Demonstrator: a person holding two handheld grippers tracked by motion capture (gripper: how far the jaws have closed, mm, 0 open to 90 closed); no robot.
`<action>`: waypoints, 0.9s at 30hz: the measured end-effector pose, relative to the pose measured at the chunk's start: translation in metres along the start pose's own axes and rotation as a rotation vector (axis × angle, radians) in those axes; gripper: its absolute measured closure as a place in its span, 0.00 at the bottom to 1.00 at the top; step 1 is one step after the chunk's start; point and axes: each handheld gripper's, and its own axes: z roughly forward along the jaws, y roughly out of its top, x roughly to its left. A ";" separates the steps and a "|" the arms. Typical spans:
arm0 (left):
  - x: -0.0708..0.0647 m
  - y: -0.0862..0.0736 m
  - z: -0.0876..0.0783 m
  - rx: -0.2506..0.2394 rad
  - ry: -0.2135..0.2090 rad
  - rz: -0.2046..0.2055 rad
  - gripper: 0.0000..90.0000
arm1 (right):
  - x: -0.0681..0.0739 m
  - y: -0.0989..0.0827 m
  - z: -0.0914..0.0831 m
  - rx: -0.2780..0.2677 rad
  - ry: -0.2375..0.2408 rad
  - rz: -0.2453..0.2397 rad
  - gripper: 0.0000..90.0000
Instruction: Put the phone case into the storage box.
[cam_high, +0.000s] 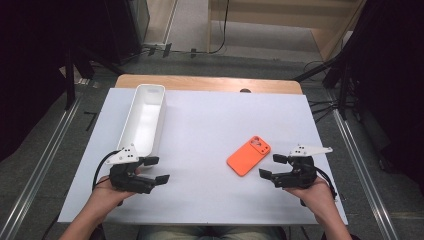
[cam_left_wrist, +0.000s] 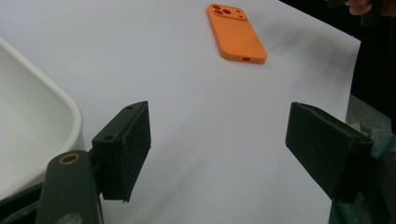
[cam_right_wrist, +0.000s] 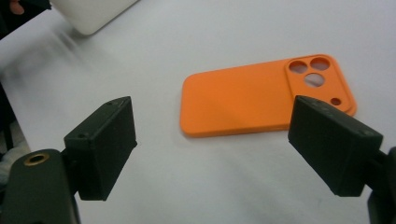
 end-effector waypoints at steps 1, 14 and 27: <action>0.000 0.000 0.000 0.000 0.000 0.000 0.24 | -0.001 0.001 -0.001 0.005 -0.007 0.002 0.16; 0.000 0.000 0.001 -0.003 -0.005 -0.005 0.24 | -0.020 0.012 -0.003 -0.001 -0.048 -0.009 0.16; 0.000 0.000 0.001 -0.003 -0.002 -0.009 0.24 | -0.034 0.025 0.005 0.007 -0.065 -0.019 0.16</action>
